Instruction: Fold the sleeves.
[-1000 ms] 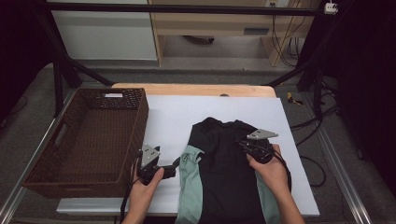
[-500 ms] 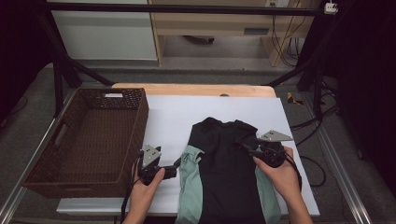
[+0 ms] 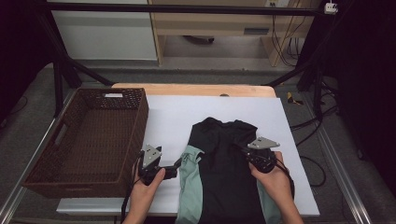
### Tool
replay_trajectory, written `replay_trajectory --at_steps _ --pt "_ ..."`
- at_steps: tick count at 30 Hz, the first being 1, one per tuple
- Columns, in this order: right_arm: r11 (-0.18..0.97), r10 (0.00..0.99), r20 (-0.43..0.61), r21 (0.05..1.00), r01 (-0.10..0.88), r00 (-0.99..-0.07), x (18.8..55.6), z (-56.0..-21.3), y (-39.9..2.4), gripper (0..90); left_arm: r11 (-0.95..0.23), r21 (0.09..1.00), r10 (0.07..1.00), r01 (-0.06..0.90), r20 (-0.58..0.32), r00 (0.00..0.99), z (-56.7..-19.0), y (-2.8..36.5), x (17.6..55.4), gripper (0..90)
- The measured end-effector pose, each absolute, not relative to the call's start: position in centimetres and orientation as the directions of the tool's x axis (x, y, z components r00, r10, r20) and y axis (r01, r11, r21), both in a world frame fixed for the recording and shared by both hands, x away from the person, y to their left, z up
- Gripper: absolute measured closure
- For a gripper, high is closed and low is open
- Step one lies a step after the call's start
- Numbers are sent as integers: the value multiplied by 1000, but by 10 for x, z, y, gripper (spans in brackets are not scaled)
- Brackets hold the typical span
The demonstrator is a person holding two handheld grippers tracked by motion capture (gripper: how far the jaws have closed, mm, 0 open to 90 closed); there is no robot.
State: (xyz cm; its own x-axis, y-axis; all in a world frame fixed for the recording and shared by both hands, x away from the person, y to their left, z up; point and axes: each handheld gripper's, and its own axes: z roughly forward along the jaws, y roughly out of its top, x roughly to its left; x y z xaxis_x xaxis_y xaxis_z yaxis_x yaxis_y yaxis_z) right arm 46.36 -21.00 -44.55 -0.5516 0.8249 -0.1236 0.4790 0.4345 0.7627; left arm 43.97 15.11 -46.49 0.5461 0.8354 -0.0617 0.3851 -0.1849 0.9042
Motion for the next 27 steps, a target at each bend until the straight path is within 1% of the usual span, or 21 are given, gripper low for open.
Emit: replay_trajectory --at_steps 4,6,9,12,16,20,21,25,26,27 --pt "451 808 -120 756 474 -577 462 -445 -202 869 -184 904 835 385 -63 547 -464 151 439 102" --pt "456 808 -118 747 485 -577 463 -448 -202 843 -186 904 835 386 -62 547 -465 151 440 102" --pt "435 812 -91 753 494 -577 463 -450 -204 780 -186 903 833 386 -63 549 -465 150 439 102" --pt "432 806 -84 760 485 -586 463 -451 -202 697 -188 903 833 387 -63 550 -465 150 439 102" --pt "439 805 -103 766 469 -585 465 -451 -196 599 -195 901 831 387 -58 553 -465 149 439 102" --pt "439 808 -119 775 455 -577 470 -450 -188 526 -196 900 830 389 -59 554 -466 148 439 102" --pt "444 805 -125 774 450 -579 471 -451 -187 530 -197 899 830 390 -58 555 -466 148 439 102" --pt "468 811 -140 738 486 -568 477 -459 -182 594 -203 900 827 386 -54 559 -466 147 438 102" --pt "468 811 -140 738 486 -568 477 -459 -182 594 -203 900 827 386 -54 559 -466 147 438 102" --pt "474 807 -145 738 481 -573 476 -461 -182 620 -202 900 827 387 -54 559 -466 147 439 102"
